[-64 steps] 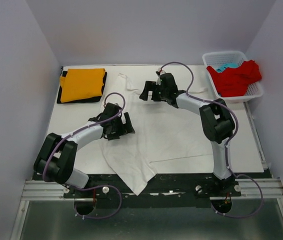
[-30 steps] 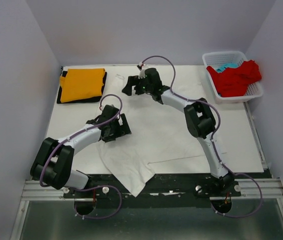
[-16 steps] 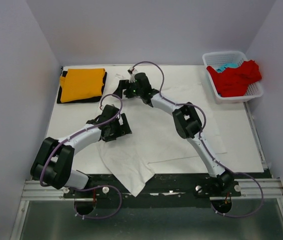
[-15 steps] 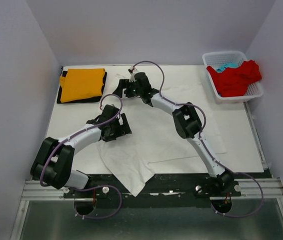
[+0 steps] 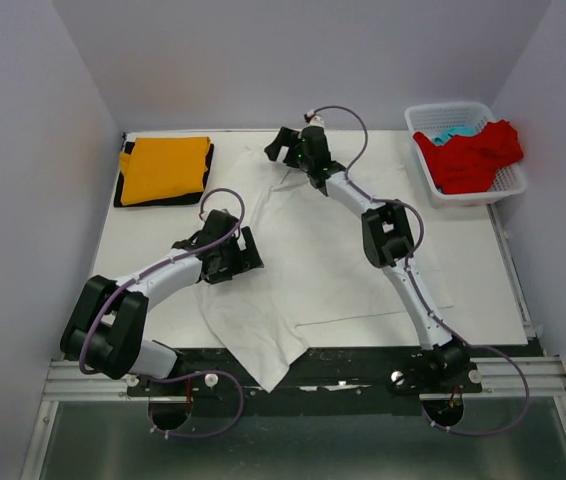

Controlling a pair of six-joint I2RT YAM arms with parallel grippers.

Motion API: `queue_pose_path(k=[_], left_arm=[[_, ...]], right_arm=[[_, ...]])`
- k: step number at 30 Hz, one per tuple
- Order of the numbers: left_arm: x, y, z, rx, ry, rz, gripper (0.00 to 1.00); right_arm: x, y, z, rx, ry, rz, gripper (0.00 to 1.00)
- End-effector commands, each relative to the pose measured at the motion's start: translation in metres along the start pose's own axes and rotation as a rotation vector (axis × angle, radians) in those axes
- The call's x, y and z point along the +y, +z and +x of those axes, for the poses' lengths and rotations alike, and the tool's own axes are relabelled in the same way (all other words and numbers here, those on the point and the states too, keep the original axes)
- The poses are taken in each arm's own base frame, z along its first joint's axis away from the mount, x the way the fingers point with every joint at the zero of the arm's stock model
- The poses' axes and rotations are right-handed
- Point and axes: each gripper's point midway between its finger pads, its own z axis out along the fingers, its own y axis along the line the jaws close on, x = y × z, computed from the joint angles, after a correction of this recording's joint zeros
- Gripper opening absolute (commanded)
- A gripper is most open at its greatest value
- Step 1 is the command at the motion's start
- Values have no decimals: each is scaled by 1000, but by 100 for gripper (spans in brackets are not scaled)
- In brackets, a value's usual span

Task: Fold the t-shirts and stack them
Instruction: Flatten out the tshirt

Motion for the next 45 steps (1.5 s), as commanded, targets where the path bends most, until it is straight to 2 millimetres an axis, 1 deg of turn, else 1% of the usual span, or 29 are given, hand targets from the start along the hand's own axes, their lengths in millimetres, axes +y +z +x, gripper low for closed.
queue_pose_path(k=[1, 2, 3, 5, 7, 8, 9, 10, 11, 12, 13, 14, 15, 16, 17, 18, 20, 21, 24, 26, 30, 32, 34, 37, 40, 42, 45], left_arm=[[13, -1, 5, 18, -2, -60, 98], [11, -1, 3, 14, -1, -60, 99], [8, -2, -1, 9, 4, -51, 99], [2, -6, -9, -12, 12, -46, 98], [1, -9, -19, -41, 16, -64, 98], [-1, -11, -25, -56, 18, -71, 98], [-2, -12, -28, -65, 21, -72, 99], [-3, -12, -31, -72, 18, -69, 99], [-6, -11, -33, -73, 18, -55, 99], [-8, -10, -35, -72, 17, -41, 99], [-9, -8, -37, -74, 9, -35, 99], [-9, -6, -39, -65, 0, -23, 99], [-9, -2, -39, -49, -8, -12, 99], [-10, 1, -39, -33, -21, 6, 98], [-10, 5, -38, -13, -36, 27, 99], [-13, 8, -38, 1, -51, 61, 99], [-14, 15, -38, 24, -70, 88, 98], [-14, 17, -39, 30, -73, 84, 99], [-9, 27, -39, 62, -78, 47, 99], [-5, 31, -42, 75, -91, 28, 98], [0, 40, -49, 92, -107, -6, 99], [3, 43, -54, 99, -106, -32, 99], [4, 45, -62, 100, -107, -61, 99], [7, 47, -76, 85, -111, -104, 98], [3, 47, -88, 76, -103, -109, 99], [-1, 46, -92, 77, -91, -100, 99], [-4, 46, -91, 84, -83, -84, 99]], right_arm=[[-25, -8, -81, -163, -30, 34, 100], [-20, -15, -96, -183, -43, 32, 100], [-17, -22, -106, -187, -64, 30, 100], [-4, -44, -126, -178, -120, 31, 100], [6, -69, -125, -118, -172, 21, 100], [9, -83, -120, -81, -184, 19, 100], [11, -103, -117, -50, -187, 27, 100], [5, -121, -104, -13, -185, 50, 100], [7, -144, -104, -10, -183, 61, 100], [2, -166, -96, 4, -171, 92, 100], [-4, -185, -91, 7, -160, 131, 100], [-10, -209, -81, 25, -140, 161, 100], [-22, -226, -76, 21, -130, 228, 100], [-34, -246, -63, 36, -114, 276, 100], [-44, -261, -54, 35, -98, 321, 100], [-55, -276, -41, 51, -91, 354, 100], [-71, -298, -21, 76, -72, 407, 100], [-79, -307, -9, 94, -52, 433, 100], [-97, -325, 11, 116, -16, 470, 100], [-112, -330, 21, 135, 7, 498, 100], [-153, -338, 41, 179, 110, 598, 100], [-171, -343, 49, 193, 152, 646, 100], [-183, -347, 52, 187, 182, 699, 100], [-201, -364, 63, 206, 221, 795, 100], [-225, -386, 73, 206, 284, 913, 100], [-237, -404, 83, 211, 330, 988, 100], [-245, -426, 96, 213, 354, 1043, 100]])
